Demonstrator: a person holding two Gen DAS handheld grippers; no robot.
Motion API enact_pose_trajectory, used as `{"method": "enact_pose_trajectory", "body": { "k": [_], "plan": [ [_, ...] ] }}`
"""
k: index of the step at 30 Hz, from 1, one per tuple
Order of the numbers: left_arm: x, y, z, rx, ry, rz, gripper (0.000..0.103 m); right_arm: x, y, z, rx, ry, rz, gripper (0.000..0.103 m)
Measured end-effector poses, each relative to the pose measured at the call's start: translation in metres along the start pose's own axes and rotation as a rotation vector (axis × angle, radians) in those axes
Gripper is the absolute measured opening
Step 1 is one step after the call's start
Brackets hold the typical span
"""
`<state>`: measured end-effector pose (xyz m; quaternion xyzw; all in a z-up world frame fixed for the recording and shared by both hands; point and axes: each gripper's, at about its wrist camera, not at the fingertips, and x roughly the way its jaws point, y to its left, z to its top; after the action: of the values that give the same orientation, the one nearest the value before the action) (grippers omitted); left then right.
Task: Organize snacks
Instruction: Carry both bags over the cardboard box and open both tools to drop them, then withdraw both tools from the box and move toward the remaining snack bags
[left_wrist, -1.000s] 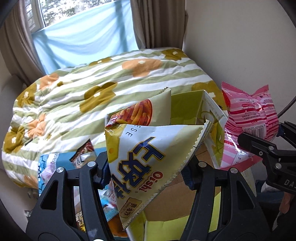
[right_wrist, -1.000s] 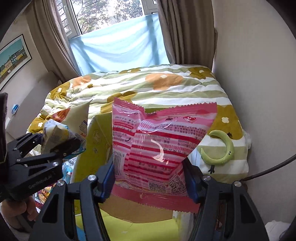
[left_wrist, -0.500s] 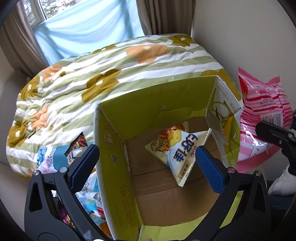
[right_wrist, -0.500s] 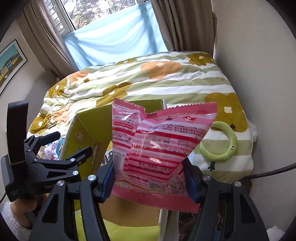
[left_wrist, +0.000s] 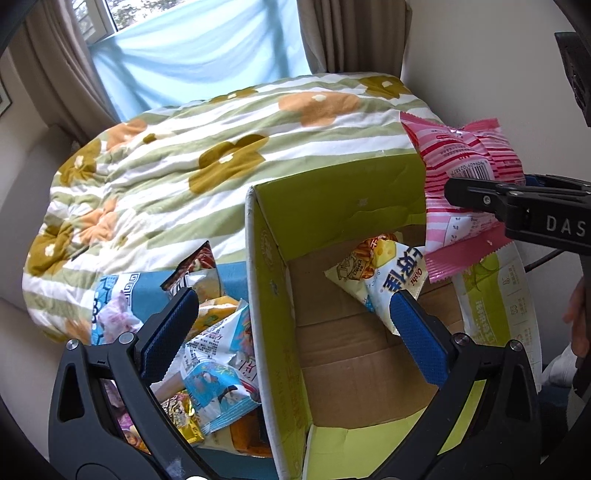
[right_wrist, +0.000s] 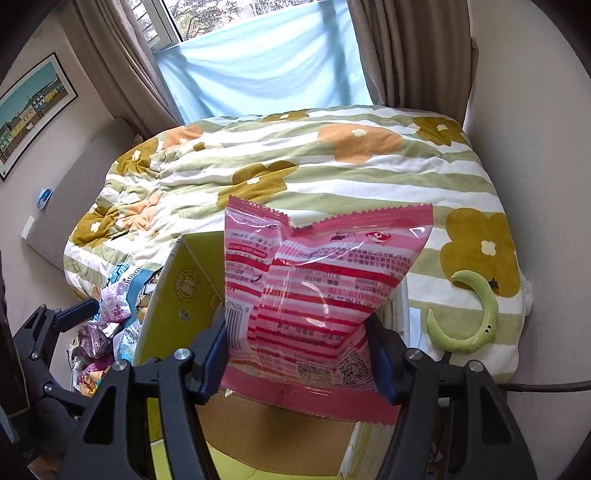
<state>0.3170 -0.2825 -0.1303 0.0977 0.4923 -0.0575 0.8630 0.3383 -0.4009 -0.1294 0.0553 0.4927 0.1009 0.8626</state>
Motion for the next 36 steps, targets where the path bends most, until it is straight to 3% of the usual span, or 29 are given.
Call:
{"method": "enact_pose_trajectory", "body": {
  "k": [1, 4, 8, 15, 25, 36],
  "plan": [
    [0.001, 0.001, 0.0, 0.0, 0.001, 0.002, 0.102, 0.005, -0.001, 0.001, 0.01, -0.004, -0.003, 0.065],
    [0.004, 0.003, -0.005, 0.002, 0.011, 0.007, 0.102, 0.014, -0.007, 0.002, 0.06, -0.022, 0.014, 0.103],
    [0.008, 0.005, -0.012, -0.003, 0.03, -0.004, 0.102, 0.009, -0.007, -0.01, 0.063, -0.05, -0.01, 0.103],
    [0.003, 0.011, -0.022, -0.02, 0.031, -0.015, 0.102, 0.001, -0.003, -0.031, 0.014, -0.027, -0.076, 0.103],
    [-0.053, 0.021, -0.026, -0.067, -0.049, -0.007, 0.102, -0.046, 0.008, -0.038, -0.022, -0.101, -0.074, 0.103],
    [-0.12, 0.095, -0.063, -0.119, -0.143, 0.018, 0.102, -0.094, 0.081, -0.049, -0.098, -0.203, -0.026, 0.103]
  ]
}}
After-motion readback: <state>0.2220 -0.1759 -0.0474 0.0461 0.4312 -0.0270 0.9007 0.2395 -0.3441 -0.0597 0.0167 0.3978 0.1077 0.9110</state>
